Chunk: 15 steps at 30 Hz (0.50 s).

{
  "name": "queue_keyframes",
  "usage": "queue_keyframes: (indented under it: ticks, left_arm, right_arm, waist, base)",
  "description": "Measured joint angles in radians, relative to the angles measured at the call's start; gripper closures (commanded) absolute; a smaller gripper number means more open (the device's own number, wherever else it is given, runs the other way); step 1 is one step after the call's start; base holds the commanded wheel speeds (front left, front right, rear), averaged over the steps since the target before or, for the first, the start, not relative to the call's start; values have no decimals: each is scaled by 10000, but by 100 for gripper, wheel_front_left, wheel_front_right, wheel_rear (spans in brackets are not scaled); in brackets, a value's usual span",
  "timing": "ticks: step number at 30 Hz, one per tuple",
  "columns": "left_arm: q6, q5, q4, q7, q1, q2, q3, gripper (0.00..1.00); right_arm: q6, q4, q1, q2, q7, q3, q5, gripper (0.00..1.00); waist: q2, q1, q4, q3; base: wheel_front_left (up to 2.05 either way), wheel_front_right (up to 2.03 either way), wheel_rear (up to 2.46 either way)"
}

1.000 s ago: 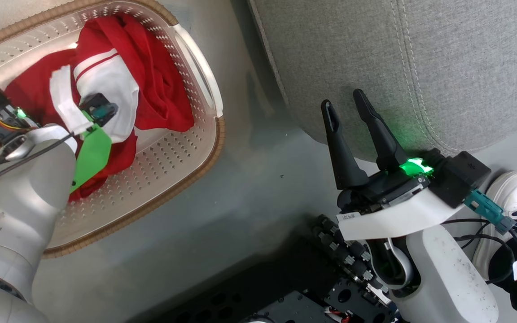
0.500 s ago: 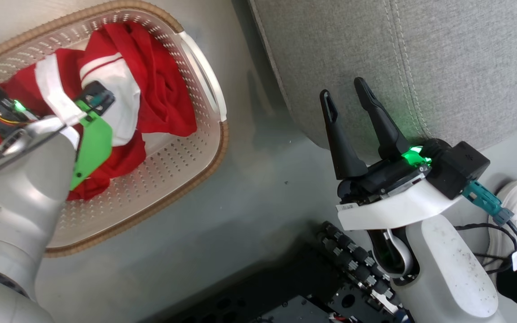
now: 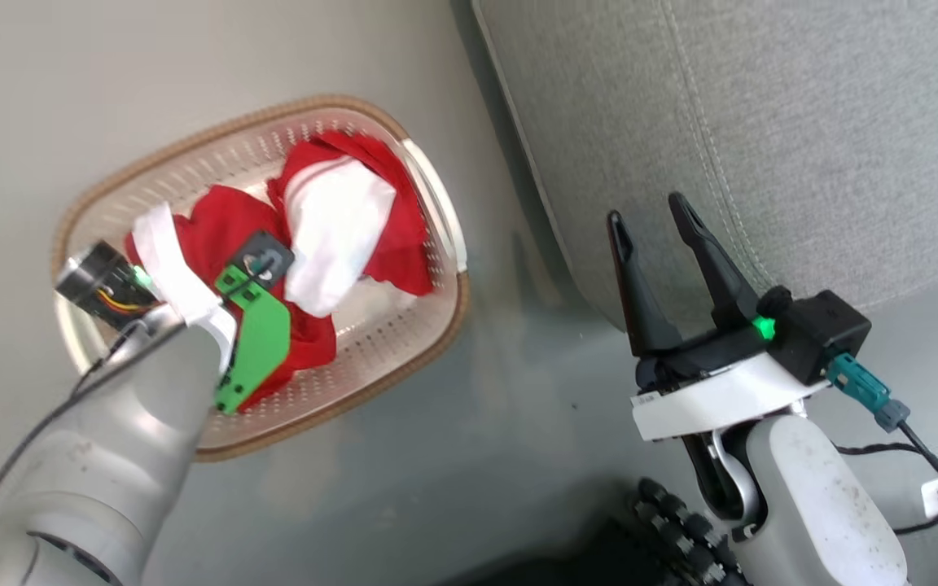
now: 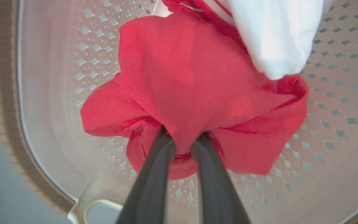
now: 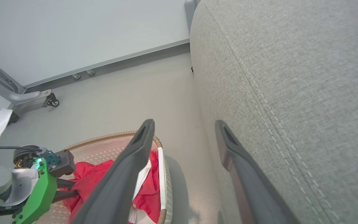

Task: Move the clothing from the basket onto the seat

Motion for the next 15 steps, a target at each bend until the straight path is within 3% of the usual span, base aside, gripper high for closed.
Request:
queue_keyframes:
  ticks: [9, 15]
  left_arm:
    - [510, -888, -4, -1607, 1004, -514, 627, 100]
    - [966, -1641, -184, -3429, 1636, -675, 1312, 100]
  right_arm:
    - [0, 290, 821, 0, 0, -198, -454, 0]
    - [0, 522, 1347, 0, 0, -169, -750, 0]
  waist:
    - [0, 0, 739, -1916]
    - [0, -1, 1224, -3175]
  base:
    - [0, 0, 0]
    - [0, 0, 0]
